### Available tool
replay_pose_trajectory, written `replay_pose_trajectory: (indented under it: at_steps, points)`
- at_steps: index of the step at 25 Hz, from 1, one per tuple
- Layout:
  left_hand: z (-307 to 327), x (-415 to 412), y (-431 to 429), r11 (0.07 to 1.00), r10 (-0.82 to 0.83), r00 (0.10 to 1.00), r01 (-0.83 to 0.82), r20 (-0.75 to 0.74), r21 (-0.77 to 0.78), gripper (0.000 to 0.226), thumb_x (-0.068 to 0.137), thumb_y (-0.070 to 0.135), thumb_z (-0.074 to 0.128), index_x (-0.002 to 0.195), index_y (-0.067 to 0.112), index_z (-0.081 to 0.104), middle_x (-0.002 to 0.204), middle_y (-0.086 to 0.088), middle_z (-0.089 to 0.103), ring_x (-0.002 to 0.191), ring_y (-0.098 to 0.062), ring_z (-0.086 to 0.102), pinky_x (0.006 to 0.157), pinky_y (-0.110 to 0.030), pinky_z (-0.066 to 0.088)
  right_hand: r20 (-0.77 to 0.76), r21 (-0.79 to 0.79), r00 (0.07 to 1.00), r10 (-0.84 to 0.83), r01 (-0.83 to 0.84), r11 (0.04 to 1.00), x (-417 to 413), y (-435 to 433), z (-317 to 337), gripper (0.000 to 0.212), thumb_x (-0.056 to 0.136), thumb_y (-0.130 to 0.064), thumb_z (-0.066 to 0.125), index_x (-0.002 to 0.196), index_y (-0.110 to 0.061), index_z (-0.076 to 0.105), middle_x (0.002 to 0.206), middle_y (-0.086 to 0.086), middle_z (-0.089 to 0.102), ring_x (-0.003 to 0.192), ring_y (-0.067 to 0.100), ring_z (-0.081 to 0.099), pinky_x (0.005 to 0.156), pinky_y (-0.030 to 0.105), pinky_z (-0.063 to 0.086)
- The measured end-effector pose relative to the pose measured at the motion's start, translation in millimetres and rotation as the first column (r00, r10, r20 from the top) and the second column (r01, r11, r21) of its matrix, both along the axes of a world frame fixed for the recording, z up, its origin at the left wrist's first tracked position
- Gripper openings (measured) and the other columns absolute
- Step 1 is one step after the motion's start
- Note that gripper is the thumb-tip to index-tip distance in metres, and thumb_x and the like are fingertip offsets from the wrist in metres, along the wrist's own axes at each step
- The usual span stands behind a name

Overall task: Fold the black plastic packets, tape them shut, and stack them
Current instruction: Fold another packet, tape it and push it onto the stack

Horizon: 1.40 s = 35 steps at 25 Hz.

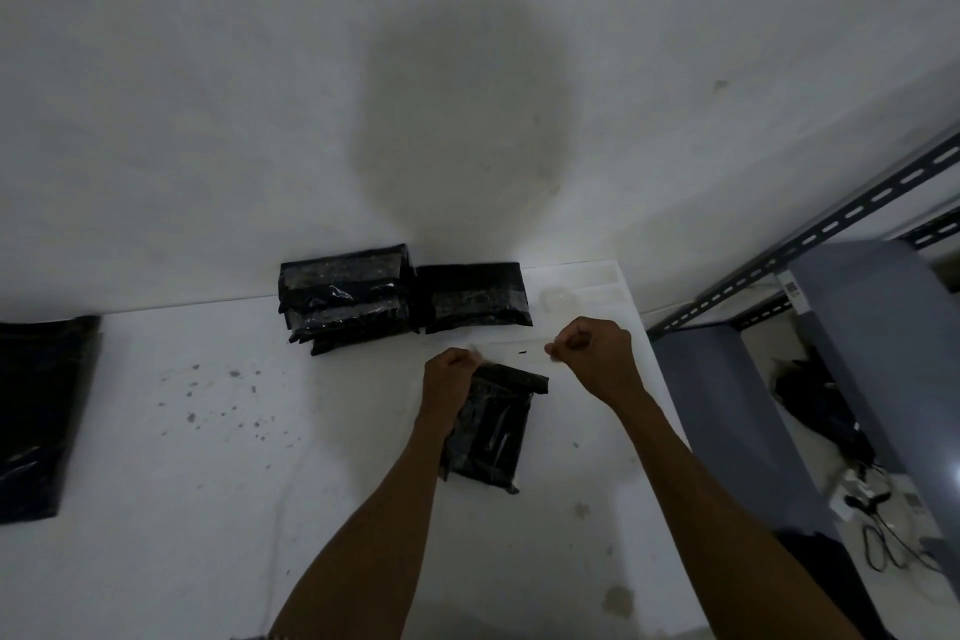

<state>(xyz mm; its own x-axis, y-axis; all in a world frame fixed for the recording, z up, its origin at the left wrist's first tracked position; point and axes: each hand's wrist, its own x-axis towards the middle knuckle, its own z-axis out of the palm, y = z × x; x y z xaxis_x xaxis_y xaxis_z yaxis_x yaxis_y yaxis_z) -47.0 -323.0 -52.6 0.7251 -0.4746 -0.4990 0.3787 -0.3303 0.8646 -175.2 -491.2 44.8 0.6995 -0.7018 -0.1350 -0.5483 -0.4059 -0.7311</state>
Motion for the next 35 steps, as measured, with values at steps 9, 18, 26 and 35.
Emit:
replay_pose_trajectory:
  at_steps: [9, 18, 26, 35]
  points:
    - [1.2, -1.8, 8.0, 0.991, -0.056, 0.998, 0.053, -0.021, -0.12, 0.012, 0.09, 0.014, 0.066, 0.085, 0.004, 0.071, 0.09, -0.015, 0.07, 0.084, -0.018, 0.064, 0.086, -0.028, 0.052, -0.014, 0.144, 0.998, -0.062, 0.064, 0.987, -10.2, -4.8, -5.6, 0.012, 0.078, -0.015, 0.083, 0.076, -0.008, 0.072, 0.07, 0.001, 0.074, 0.065, 0.009, 0.072, 0.074, 0.026, 0.059]
    - [-15.4, 9.7, 9.7, 0.999, -0.031, 0.997, 0.028, -0.07, -0.041, 0.01, 0.088, 0.006, 0.071, 0.09, -0.003, 0.074, 0.083, -0.009, 0.073, 0.078, -0.012, 0.069, 0.076, -0.019, 0.055, -0.06, 0.288, 0.963, -0.262, 0.267, 0.919, -18.3, 6.0, -44.8, 0.017, 0.076, -0.027, 0.085, 0.08, -0.014, 0.073, 0.067, 0.003, 0.074, 0.064, 0.016, 0.073, 0.068, 0.029, 0.057]
    - [-19.9, 29.3, 6.3, 0.999, 0.022, 0.988, -0.018, -0.156, 0.027, 0.003, 0.083, -0.008, 0.071, 0.084, -0.006, 0.072, 0.087, -0.02, 0.071, 0.073, -0.022, 0.071, 0.069, -0.03, 0.06, -0.167, 0.316, 0.921, -0.351, 0.387, 0.866, -27.0, 19.7, -79.0, 0.007, 0.08, -0.013, 0.078, 0.084, -0.007, 0.076, 0.066, 0.001, 0.073, 0.057, 0.01, 0.07, 0.053, 0.017, 0.053]
    - [-20.0, 19.3, 2.4, 0.991, -0.02, 1.0, 0.021, -0.003, 0.134, 0.019, 0.085, -0.008, 0.061, 0.074, 0.004, 0.071, 0.078, -0.01, 0.073, 0.076, -0.025, 0.072, 0.075, -0.033, 0.06, 0.17, -0.125, 0.932, -0.321, 0.344, 0.931, -17.9, 28.1, -88.1, 0.009, 0.09, -0.029, 0.071, 0.092, -0.023, 0.065, 0.12, 0.002, 0.06, 0.108, 0.013, 0.056, 0.088, 0.029, 0.046]
